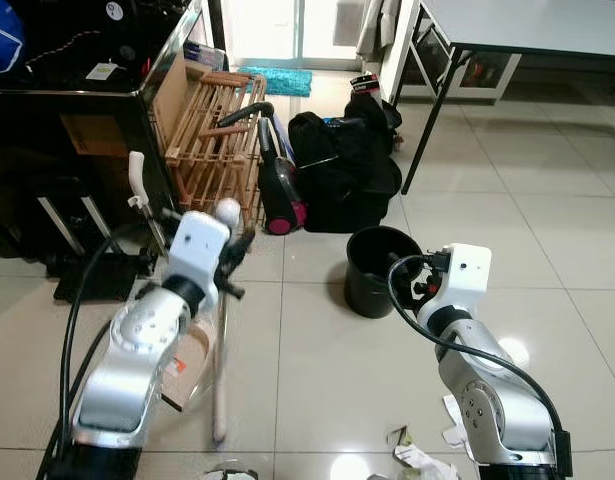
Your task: Sweep floor
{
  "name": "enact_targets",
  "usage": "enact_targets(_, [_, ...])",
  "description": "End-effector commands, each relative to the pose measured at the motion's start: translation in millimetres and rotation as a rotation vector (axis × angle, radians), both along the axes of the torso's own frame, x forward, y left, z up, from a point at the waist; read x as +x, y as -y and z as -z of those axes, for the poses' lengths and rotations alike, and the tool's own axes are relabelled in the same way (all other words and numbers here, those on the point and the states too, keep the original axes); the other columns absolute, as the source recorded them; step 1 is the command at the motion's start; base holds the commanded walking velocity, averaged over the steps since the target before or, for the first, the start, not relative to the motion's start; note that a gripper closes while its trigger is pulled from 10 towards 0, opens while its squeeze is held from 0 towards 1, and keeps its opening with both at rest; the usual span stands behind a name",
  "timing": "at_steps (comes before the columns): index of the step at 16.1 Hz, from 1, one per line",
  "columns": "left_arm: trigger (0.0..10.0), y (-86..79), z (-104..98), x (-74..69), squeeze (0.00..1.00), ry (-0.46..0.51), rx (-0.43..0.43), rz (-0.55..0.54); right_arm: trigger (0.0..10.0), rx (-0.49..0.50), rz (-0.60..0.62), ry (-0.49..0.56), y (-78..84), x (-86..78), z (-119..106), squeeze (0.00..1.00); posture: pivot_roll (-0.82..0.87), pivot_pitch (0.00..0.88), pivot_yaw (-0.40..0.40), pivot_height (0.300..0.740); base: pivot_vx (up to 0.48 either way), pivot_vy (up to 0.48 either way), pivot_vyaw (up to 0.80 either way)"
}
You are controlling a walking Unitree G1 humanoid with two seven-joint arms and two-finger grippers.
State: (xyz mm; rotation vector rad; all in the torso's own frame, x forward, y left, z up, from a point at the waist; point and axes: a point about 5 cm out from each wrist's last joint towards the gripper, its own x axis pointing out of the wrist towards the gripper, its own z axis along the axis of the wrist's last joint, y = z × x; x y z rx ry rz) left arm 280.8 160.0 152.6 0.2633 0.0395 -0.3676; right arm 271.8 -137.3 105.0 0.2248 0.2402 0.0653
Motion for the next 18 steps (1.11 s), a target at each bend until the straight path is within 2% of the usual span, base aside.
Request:
enact_targets(1, [10.0,1.9,-5,1.2,0.00,0.019,0.005,0.015,10.0,0.001,0.003,0.015,1.7,1.5,-3,0.00,0.13,0.106,-0.053,0.740,0.000,0.000,0.00])
enact_targets(3, [10.0,8.1,-7,2.5,0.00,0.015,-0.024,0.053,10.0,0.001,-0.006,0.066,-0.3,4.3,-9,0.00,0.13,0.108,-0.046,0.740,0.000,0.000,0.00])
enact_targets(6, [10.0,13.6,-11,5.7,0.00,0.014,-0.029,0.109,10.0,-0.009,0.005,0.075,4.6,6.8,-11,0.00,0.12,0.112,-0.050,0.740,0.000,0.000,0.00])
enact_targets(8, [10.0,12.8,-10,5.7,0.00,0.004,-0.029,0.096,10.0,-0.016,0.003,0.069,7.1,6.1,-10,0.00,0.12,0.116,-0.066,0.740,0.000,0.000,0.00])
enact_targets(11, [10.0,11.2,-8,4.8,0.00,-0.006,-0.027,0.085,10.0,-0.018,-0.005,0.065,5.6,6.1,-9,0.00,0.13,0.119,-0.069,0.740,0.000,0.467,0.00])
enact_targets(18, [10.0,11.8,-9,3.7,0.00,-0.012,-0.018,0.103,10.0,-0.012,-0.006,0.059,5.3,5.6,-8,0.00,0.13,0.122,-0.072,0.740,0.000,0.000,0.00])
